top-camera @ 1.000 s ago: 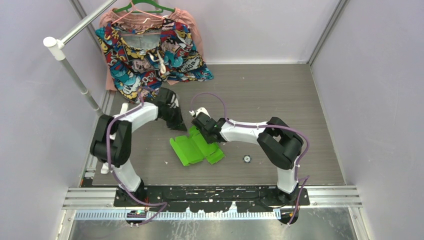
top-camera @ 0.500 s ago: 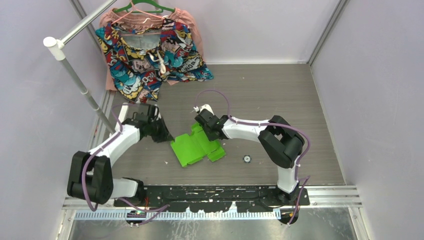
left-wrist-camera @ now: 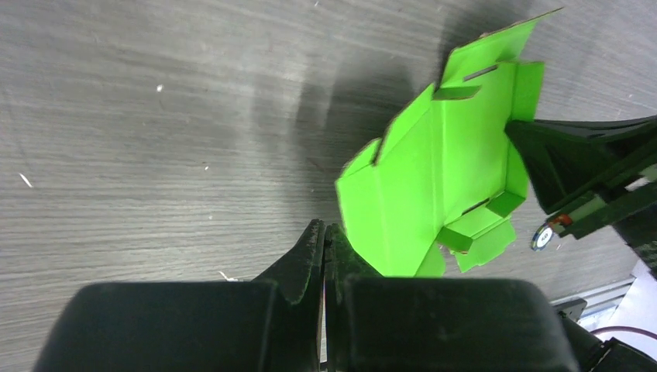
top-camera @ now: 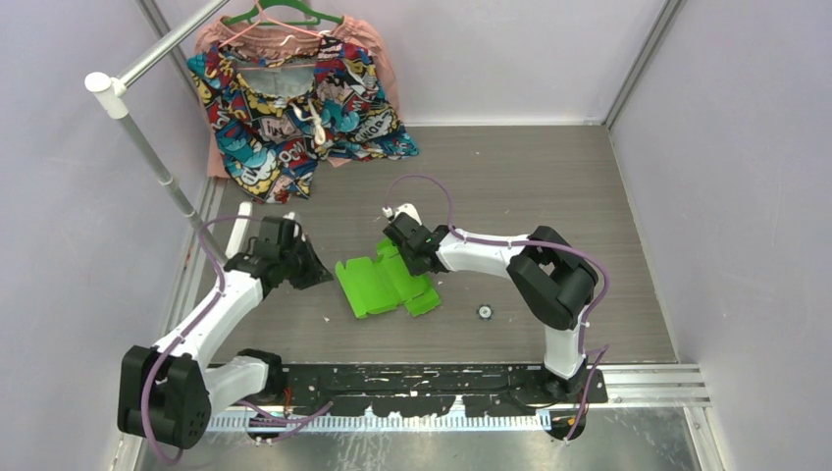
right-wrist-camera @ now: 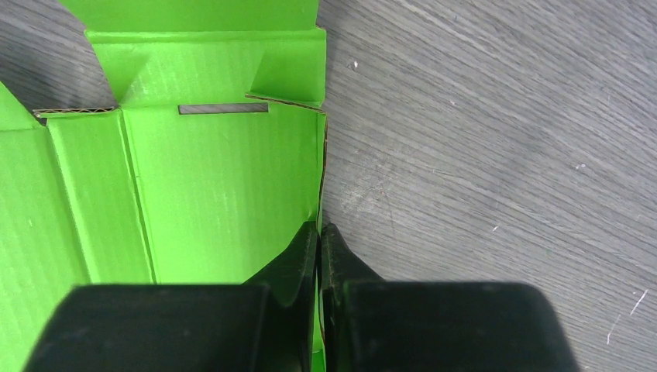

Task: Fold the paper box
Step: Fold the paper box at the center of the board.

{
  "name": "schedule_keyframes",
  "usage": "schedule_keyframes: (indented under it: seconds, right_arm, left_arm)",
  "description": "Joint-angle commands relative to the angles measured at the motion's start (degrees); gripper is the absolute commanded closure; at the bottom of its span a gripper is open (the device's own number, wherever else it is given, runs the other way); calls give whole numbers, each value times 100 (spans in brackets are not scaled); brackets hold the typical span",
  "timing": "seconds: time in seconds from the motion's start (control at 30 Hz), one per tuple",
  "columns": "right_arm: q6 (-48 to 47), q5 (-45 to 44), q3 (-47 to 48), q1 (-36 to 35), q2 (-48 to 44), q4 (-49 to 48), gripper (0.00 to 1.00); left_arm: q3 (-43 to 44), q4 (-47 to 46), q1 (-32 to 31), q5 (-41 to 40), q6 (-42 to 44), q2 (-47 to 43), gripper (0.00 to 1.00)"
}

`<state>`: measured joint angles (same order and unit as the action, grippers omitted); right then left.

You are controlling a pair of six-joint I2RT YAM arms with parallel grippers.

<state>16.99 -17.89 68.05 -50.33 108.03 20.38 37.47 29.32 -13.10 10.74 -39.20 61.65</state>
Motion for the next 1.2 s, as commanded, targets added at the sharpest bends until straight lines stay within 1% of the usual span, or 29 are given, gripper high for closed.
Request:
schedule_keyframes:
  seconds: [0.0, 0.2, 0.3, 0.4, 0.47, 0.53, 0.63, 0.93, 1.17]
  right_arm:
    - [130, 74, -39, 32, 61, 248, 99]
    - [164, 130, 0, 32, 112, 272, 99]
    - [193, 162, 11, 32, 126, 248, 99]
    - [231, 167, 31, 36, 146, 256, 99]
    - [263, 180, 41, 33, 165, 264, 99]
    - [303, 191, 42, 34, 166, 274, 99]
    - [347, 223, 33, 24, 152, 268, 99]
    - [331, 76, 59, -19, 148, 372, 99]
    - [339, 26, -1, -45, 152, 339, 99]
  left_arm:
    - [-412, -363, -67, 170, -234, 160, 100]
    - [-615, -517, -391, -98, -368, 185, 100]
    - [-709, -756, -596, -157, -537, 264, 100]
    - [-788, -1281, -985, -292, -835, 445, 100]
    - [-863, -1898, -1252, -352, -1103, 572, 100]
    - [-890, -2325, -1390, -438, -1272, 730, 100]
    - [-781, -2677, -1535, -596, -1360, 975, 100]
    - [-112, -2633, -1731, -715, -1324, 1441, 100]
    - [193, -2520, -1736, -845, -1263, 1523, 100]
